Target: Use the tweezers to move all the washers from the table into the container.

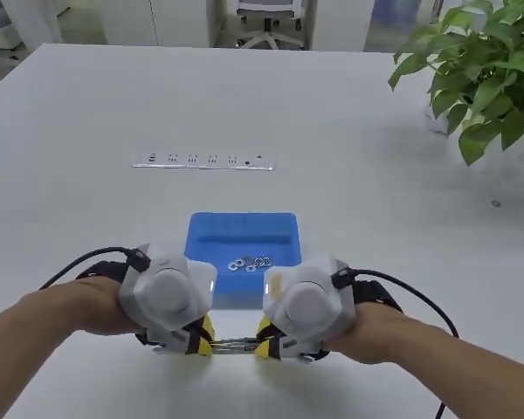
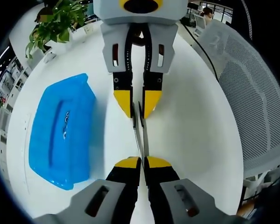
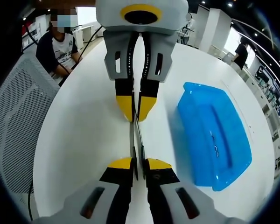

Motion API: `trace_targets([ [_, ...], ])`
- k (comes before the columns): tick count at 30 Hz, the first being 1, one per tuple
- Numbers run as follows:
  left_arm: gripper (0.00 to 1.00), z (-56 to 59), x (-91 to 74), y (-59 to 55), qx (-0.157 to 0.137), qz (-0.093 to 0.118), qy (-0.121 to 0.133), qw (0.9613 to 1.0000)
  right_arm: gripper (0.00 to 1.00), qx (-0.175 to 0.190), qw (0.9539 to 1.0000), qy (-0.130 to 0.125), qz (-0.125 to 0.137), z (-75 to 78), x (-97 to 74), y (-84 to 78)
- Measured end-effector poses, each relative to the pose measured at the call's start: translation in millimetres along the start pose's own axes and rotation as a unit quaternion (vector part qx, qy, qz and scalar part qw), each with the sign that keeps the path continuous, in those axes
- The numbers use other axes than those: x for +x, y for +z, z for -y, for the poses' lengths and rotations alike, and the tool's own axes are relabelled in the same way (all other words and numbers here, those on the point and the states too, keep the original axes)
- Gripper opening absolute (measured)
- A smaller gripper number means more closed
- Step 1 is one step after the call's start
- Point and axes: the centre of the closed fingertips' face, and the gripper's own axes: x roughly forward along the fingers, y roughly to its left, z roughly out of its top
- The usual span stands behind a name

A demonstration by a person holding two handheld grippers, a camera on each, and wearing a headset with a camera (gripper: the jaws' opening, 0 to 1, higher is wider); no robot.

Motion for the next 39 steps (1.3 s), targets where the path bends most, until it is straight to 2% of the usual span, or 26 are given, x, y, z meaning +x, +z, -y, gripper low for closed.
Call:
trace_targets([
  [10, 0.10, -0.1, -1.5, -2.9, -0.010, -0.003, 0.001, 0.9999, 0.13, 0.007, 1.0000, 0.002, 0.000, -0.2, -1.1, -1.3],
  [19, 0.10, -4.7, -4.5, -6.1, -0.014, -0.005, 0.012, 0.9998, 0.14, 0.012, 0.9999, 0.002, 0.001, -0.8, -1.7, -2.4],
  [28, 0.13, -2.8, -17.4, -7.4, -0.033, 0.000, 0.023, 0.9992, 0.22, 0.017, 0.9996, -0.019, 0.016, 5.9, -11.7, 3.2],
  [30, 0.15, -1.8, -22.2, -6.5, -0.046, 0.009, 0.028, 0.9985, 0.25, 0.019, 0.9992, -0.028, 0.021, 9.3, -17.1, 4.2],
  [35, 0.22, -0.3, -35.6, -3.9, -0.092, 0.041, 0.045, 0.9939, 0.33, 0.038, 0.9965, -0.057, 0.049, 18.9, -36.8, 11.3],
  [37, 0.23, -1.3, -43.3, -4.7, -0.112, 0.053, 0.057, 0.9906, 0.37, 0.045, 0.9949, -0.070, 0.057, 22.9, -44.4, 11.7],
  [39, 0.25, -2.9, -51.1, -2.9, -0.130, 0.074, 0.070, 0.9862, 0.42, 0.057, 0.9929, -0.080, 0.068, 26.2, -53.0, 11.3],
])
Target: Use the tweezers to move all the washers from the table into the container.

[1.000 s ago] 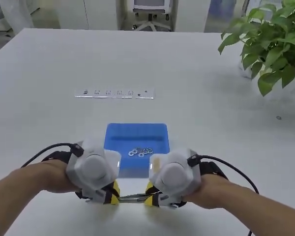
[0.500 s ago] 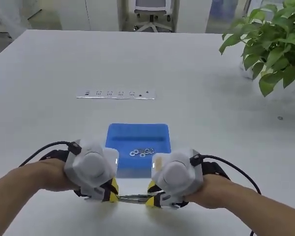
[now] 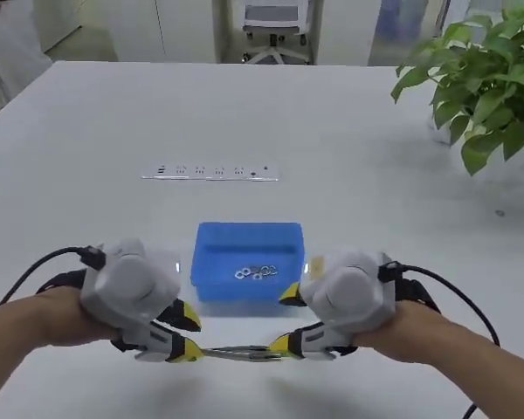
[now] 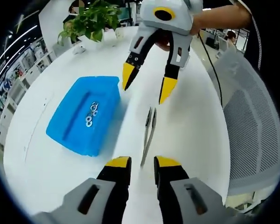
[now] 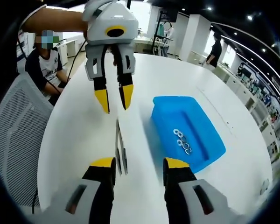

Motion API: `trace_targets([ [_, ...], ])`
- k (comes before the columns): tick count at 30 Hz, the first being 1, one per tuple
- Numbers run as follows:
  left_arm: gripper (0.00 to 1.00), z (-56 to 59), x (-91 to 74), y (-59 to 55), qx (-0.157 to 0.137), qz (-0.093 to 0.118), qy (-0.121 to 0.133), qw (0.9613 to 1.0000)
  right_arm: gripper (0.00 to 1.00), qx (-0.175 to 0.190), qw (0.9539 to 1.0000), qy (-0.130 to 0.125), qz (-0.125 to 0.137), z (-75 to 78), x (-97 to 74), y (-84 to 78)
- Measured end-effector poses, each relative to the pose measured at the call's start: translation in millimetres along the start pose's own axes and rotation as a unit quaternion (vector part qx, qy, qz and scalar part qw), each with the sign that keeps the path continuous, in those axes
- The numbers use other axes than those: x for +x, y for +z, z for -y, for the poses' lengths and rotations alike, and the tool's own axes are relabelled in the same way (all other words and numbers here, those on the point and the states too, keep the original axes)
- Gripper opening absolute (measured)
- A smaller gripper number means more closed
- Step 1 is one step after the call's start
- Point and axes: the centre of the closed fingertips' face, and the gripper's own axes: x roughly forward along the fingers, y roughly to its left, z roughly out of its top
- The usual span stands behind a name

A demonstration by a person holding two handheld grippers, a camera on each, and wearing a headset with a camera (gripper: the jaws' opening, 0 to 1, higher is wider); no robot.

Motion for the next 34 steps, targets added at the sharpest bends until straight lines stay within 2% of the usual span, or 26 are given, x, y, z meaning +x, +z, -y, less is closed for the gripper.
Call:
trace_targets([
  [1, 0.27, -1.5, -4.6, 0.8, -0.013, 0.010, 0.006, 0.9998, 0.46, 0.006, 1.0000, -0.006, 0.002, 2.7, -5.0, -1.4],
  [4, 0.33, -4.3, -14.4, 0.2, -0.019, 0.021, 0.019, 0.9994, 0.51, 0.020, 0.9994, -0.026, 0.008, 10.7, -14.8, -6.2],
  [6, 0.40, -6.0, -20.3, 2.5, -0.030, 0.036, 0.028, 0.9985, 0.55, 0.039, 0.9984, -0.037, 0.016, 15.6, -21.4, -9.8],
  [8, 0.49, -7.5, -26.6, 6.9, -0.040, 0.057, 0.038, 0.9969, 0.61, 0.053, 0.9973, -0.047, 0.020, 19.7, -28.1, -14.8],
  [12, 0.56, -4.5, -36.9, 13.6, -0.060, 0.088, 0.046, 0.9932, 0.69, 0.077, 0.9941, -0.068, 0.035, 26.7, -43.1, -23.1],
  [14, 0.61, -2.8, -39.1, 15.8, -0.063, 0.096, 0.050, 0.9921, 0.74, 0.088, 0.9928, -0.071, 0.039, 27.9, -46.9, -25.7],
  [15, 0.63, -1.9, -41.3, 18.6, -0.067, 0.108, 0.056, 0.9904, 0.76, 0.096, 0.9918, -0.074, 0.042, 28.7, -50.4, -27.7],
  [22, 0.78, 2.2, -46.4, 22.1, -0.073, 0.125, 0.075, 0.9867, 0.90, 0.116, 0.9878, -0.087, 0.057, 24.7, -65.7, -37.0],
  [29, 0.89, 0.6, -52.6, 30.8, -0.066, 0.139, 0.095, 0.9835, 1.00, 0.126, 0.9862, -0.089, 0.060, 16.5, -67.9, -40.5],
  [34, 0.99, -0.8, -53.7, 33.9, -0.060, 0.143, 0.104, 0.9823, 1.00, 0.123, 0.9869, -0.086, 0.061, 12.6, -68.5, -39.8],
])
